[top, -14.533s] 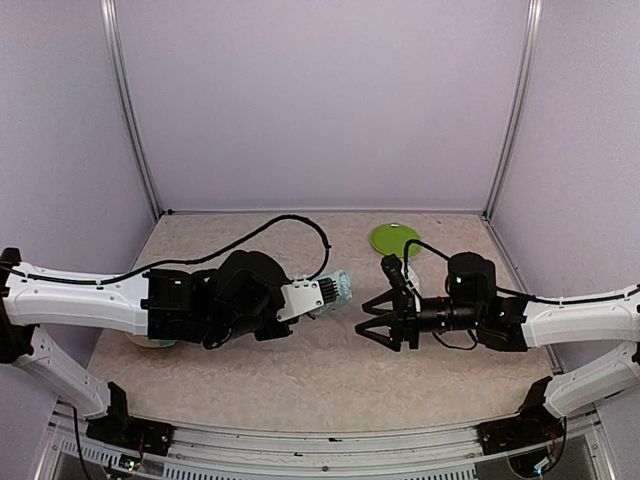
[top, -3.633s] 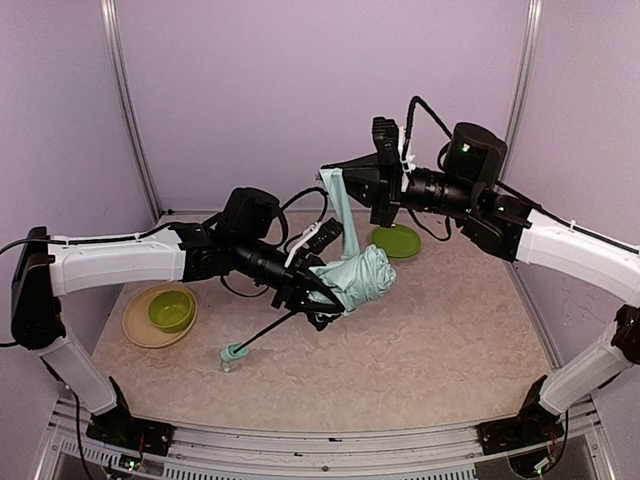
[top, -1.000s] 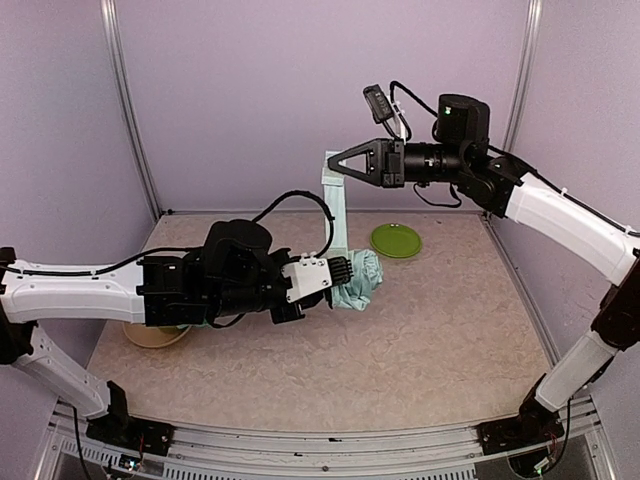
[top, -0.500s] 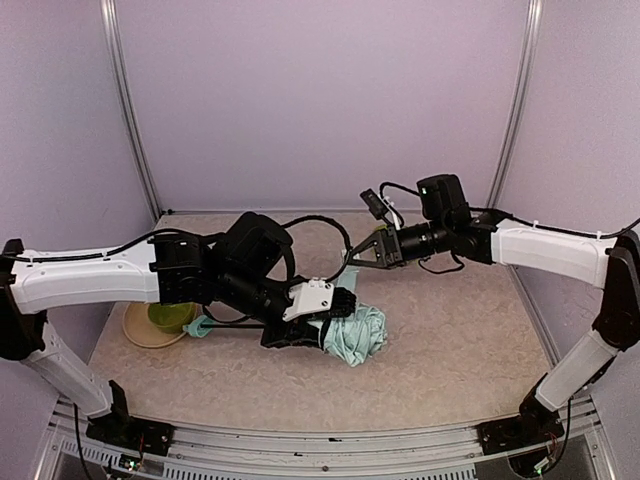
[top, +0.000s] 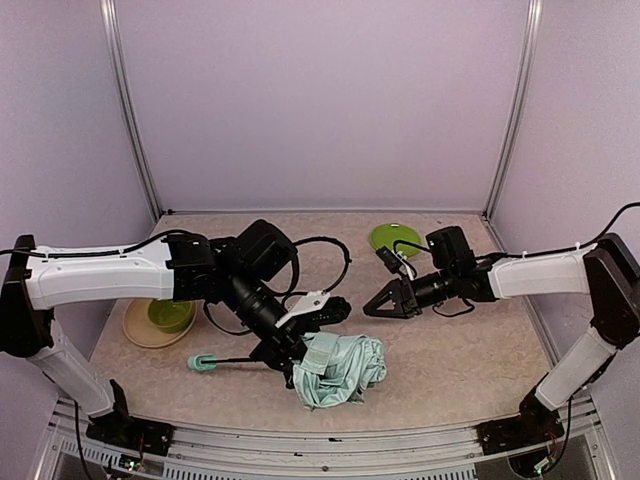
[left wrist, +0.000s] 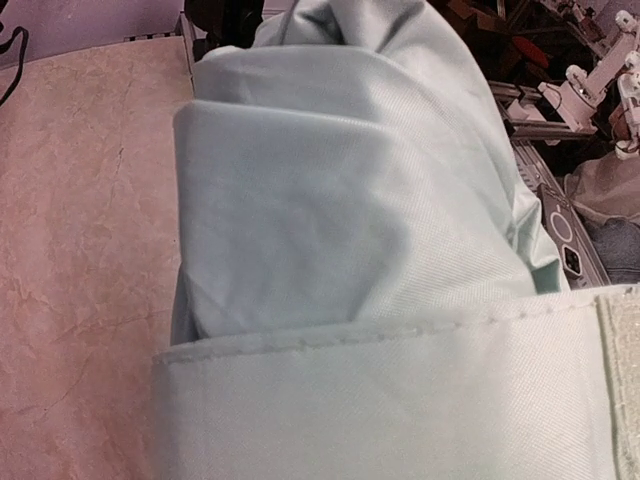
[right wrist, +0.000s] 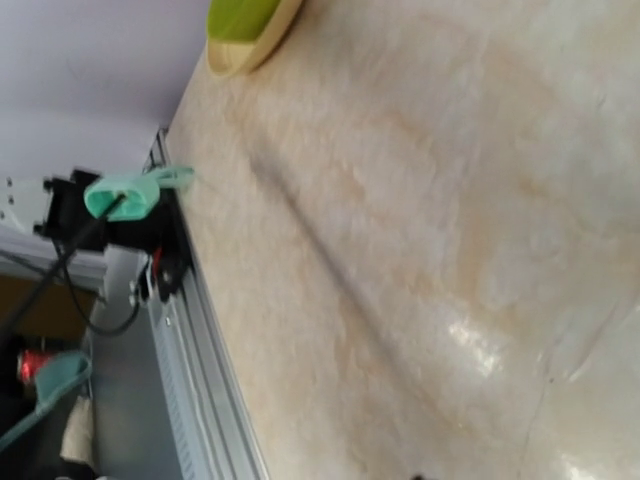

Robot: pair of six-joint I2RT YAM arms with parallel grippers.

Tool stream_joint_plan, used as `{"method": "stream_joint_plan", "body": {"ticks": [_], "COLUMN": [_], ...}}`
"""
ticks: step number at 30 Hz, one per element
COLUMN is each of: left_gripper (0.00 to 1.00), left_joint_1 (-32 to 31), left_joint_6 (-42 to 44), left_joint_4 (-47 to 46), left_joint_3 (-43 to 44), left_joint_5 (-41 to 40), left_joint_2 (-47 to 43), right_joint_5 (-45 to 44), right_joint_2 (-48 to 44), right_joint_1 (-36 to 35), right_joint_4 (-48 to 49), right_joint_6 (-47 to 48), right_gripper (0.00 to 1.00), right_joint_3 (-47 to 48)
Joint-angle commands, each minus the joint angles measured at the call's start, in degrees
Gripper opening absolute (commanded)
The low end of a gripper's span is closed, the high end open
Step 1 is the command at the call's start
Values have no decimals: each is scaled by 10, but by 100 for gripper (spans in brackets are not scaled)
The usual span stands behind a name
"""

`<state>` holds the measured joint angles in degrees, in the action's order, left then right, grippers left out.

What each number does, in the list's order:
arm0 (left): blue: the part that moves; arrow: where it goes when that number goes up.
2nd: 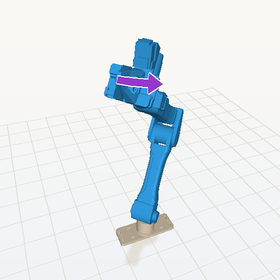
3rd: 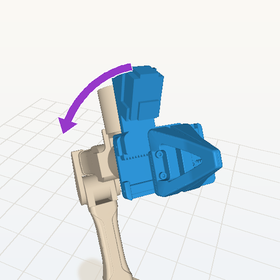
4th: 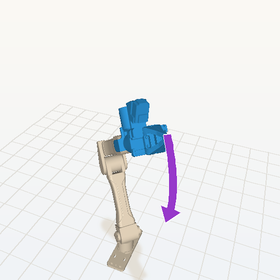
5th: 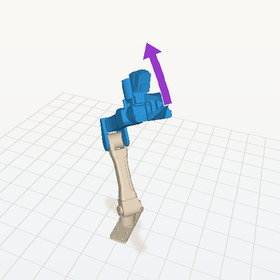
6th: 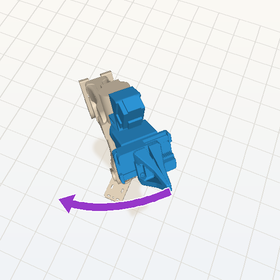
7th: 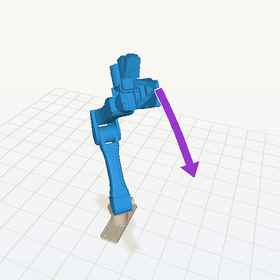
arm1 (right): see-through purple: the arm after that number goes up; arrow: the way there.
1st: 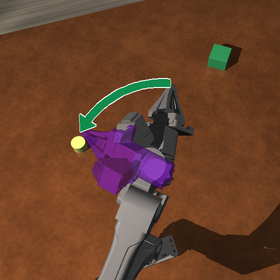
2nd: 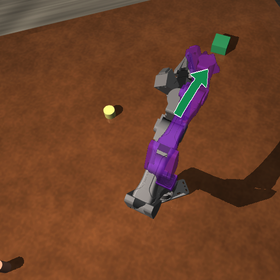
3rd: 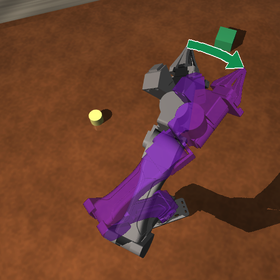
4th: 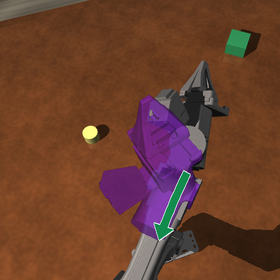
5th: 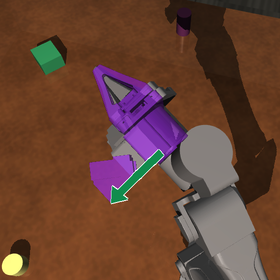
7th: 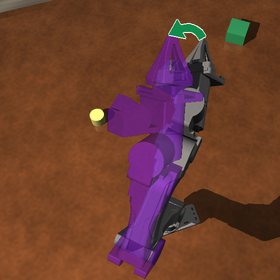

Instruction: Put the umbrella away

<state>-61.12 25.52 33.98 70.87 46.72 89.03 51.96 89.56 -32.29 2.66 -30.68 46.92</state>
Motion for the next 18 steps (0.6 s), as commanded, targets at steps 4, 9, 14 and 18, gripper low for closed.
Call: {"method": "stream_joint_plan", "body": {"ticks": [4,9,14,18], "left_gripper": [0,0,0,0], "left_joint_1": [26,30,37,38], "left_joint_6": [-25,-24,-18,-14], "left_joint_4": [6,0,12,19], "left_joint_3": [19,18,36,43], "left_joint_5": [103,122,126,129], "left_joint_2": [1,-3,-1,4], "right_joint_5": [-14,3,-17,-45], "right_joint_2": [-5,-86,-148,-119], "right_joint_1": [15,-14,-109,-158], "right_joint_4": [-94,-5,252,381], "right_joint_6": [132,253,276,263], "right_gripper": [41,47,57,63], "right_joint_3": [28,-33,-140,-156]}}
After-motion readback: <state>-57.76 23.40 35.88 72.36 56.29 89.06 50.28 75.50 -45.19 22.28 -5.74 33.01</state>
